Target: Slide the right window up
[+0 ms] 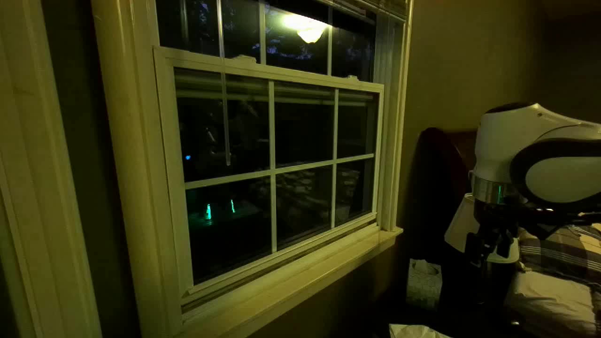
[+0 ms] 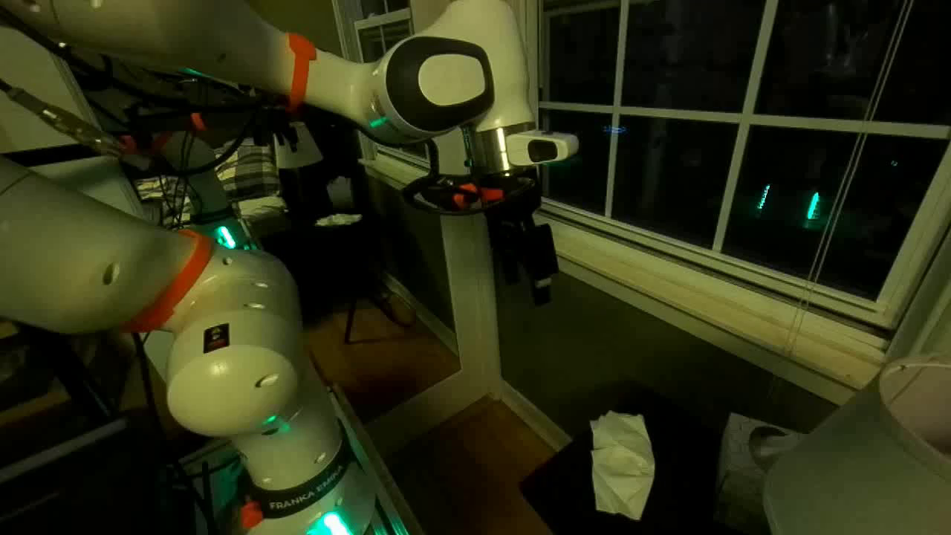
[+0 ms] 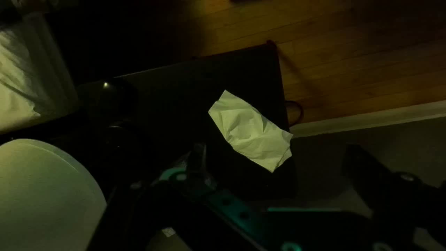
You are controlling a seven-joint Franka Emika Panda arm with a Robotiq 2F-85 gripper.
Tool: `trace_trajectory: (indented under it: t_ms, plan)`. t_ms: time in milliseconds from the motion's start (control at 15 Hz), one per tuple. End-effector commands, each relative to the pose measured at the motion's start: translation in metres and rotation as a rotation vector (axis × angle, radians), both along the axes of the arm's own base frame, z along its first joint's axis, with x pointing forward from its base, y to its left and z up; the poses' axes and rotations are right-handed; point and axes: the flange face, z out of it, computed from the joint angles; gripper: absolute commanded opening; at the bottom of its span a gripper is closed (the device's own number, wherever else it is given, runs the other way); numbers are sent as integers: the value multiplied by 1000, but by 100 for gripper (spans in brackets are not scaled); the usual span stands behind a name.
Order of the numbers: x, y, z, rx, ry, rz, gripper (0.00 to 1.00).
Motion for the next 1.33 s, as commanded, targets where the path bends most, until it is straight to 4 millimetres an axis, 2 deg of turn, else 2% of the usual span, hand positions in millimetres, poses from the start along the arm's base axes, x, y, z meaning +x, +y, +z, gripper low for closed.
trace_trajectory:
  t_ms: [0, 1067, 1267]
  plan:
    - [0, 0, 1, 0, 1, 0, 100]
    - [0, 0, 0, 0, 2, 0, 100]
    - [23, 15, 9, 41, -87, 98, 100]
